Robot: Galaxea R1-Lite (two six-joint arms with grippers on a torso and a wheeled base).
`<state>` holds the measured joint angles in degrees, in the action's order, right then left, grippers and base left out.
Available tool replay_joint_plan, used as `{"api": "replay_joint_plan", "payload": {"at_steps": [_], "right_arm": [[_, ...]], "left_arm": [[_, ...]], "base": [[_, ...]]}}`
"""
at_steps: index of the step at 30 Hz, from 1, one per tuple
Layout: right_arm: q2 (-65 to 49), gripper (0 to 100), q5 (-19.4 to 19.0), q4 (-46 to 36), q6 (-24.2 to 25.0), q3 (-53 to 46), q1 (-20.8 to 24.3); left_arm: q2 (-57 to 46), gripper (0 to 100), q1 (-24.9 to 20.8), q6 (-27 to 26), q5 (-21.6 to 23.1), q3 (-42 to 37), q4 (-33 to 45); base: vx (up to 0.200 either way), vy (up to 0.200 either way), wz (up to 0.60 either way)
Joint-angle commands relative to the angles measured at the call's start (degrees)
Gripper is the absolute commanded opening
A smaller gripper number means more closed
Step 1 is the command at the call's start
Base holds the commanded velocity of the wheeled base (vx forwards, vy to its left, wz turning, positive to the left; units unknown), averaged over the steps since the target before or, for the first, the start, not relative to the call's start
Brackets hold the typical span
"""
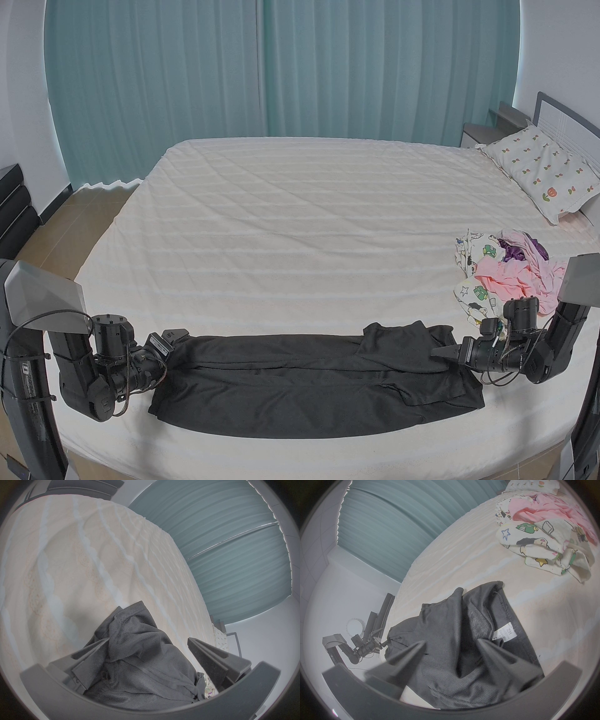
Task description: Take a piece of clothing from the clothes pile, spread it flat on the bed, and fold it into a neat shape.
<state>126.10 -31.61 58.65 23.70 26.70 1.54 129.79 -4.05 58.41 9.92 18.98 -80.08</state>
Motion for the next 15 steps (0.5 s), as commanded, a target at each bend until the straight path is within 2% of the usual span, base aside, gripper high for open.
{"api": "replay_joint_plan", "payload": {"at_steps": [1, 6, 10, 15], "right_arm": [[0.4, 100, 0.0, 0.1, 0.0, 0.3, -0.7], [-0.9, 100, 0.0, 0.1, 0.6, 1.3, -2.6], [-0.3, 100, 0.1, 0.0, 0.7, 2.6, -3.8], [-0.2, 100, 0.1, -0.1, 0.7, 2.7, -4.1]], "left_arm": [[0.1, 100, 0.0, 0.0, -0.2, 0.0, 0.0], [0.2, 100, 0.1, -0.5, -4.2, 0.9, 0.0], [-0.7, 100, 0.5, -5.9, -5.0, 0.0, 0.5], [-3.2, 100, 0.9, -6.8, -5.2, -0.3, 2.2]], "base": [[0.0, 0.0, 0.0], [0.0, 0.0, 0.0], [0.0, 0.0, 0.0], [0.0, 0.0, 0.0]]}}
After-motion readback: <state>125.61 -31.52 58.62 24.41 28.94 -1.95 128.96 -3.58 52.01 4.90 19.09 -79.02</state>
